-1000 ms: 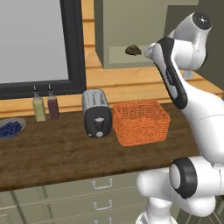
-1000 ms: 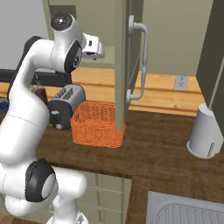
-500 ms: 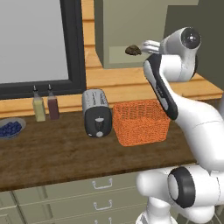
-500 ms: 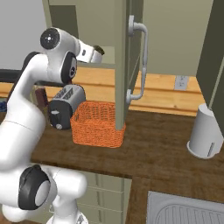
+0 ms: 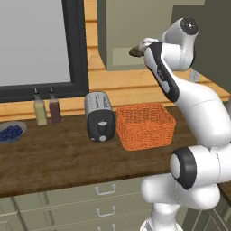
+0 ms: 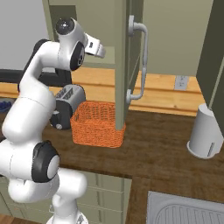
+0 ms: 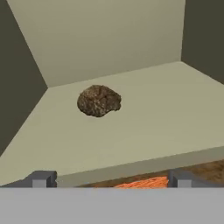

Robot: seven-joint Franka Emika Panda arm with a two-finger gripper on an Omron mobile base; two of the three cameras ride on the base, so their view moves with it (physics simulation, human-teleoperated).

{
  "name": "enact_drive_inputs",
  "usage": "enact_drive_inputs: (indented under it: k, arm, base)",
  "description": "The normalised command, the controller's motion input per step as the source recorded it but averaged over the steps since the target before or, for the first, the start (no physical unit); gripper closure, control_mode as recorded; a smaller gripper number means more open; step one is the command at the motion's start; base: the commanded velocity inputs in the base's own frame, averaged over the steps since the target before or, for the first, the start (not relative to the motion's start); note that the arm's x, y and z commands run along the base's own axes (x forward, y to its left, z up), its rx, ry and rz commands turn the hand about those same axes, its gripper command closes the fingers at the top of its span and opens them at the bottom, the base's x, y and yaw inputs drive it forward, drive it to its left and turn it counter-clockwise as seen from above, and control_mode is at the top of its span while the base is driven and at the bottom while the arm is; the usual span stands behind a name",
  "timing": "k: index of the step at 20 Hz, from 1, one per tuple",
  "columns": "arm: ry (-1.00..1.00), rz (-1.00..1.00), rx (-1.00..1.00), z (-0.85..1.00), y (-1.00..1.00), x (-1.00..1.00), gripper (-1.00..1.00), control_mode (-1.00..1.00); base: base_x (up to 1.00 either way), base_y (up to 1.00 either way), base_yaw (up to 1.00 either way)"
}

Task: Open the cabinet, pick up the bread from the cabinet and place it in the basket. Then move the basket to the dining counter.

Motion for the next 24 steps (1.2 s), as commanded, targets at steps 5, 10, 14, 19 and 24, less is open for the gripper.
enact_drive_inputs:
  k: [5, 10, 14, 19, 24]
  arm:
    - [0.00, 0.06, -0.07, 0.00, 0.00, 0.55, -1.00, -1.00]
    - [0.01, 0.03, -0.14, -0.05, 0.00, 0.72, -1.00, -1.00]
    - [0.03, 0.08, -0.11, -0.15, -0.02, 0.61, -1.00, -1.00]
    - [0.09, 0.18, -0.11, -0.17, -0.06, 0.42, -1.00, -1.00]
    - [0.18, 0.18, -0.13, -0.02, -0.20, 0.33, -1.00, -1.00]
  base:
    - [0.00, 0.00, 0.00]
    - [0.00, 0.00, 0.00]
    - [0.00, 0.00, 0.00]
    - [0.00, 0.00, 0.00]
    - [0.00, 0.00, 0.00]
